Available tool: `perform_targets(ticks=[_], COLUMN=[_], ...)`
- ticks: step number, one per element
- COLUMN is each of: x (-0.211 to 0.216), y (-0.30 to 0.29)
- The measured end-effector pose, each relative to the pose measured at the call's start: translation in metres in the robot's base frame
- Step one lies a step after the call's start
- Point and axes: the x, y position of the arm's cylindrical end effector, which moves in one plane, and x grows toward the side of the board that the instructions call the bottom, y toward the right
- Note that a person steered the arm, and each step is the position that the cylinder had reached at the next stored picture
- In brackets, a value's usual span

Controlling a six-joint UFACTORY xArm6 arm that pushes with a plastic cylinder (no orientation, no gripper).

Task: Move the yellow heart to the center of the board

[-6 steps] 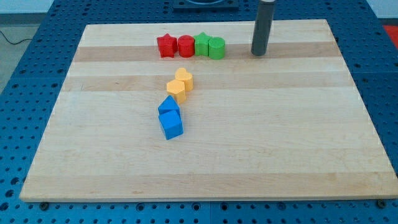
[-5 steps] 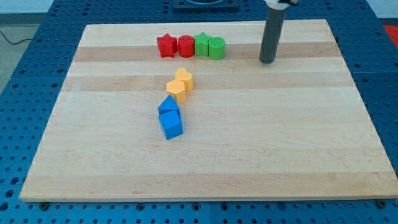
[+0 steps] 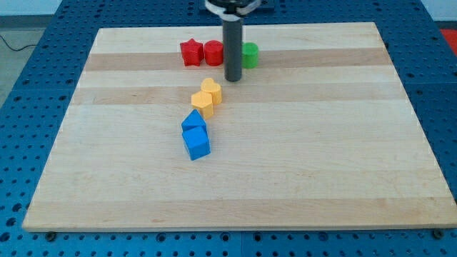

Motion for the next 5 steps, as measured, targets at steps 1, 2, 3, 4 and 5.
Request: perform_targets(ticks=[1,2,3,4,5], x=[0.003,0.003,0.004,0.010,0.023], y=[-0.023,-0.034,-0.066,-0.073,-0.049])
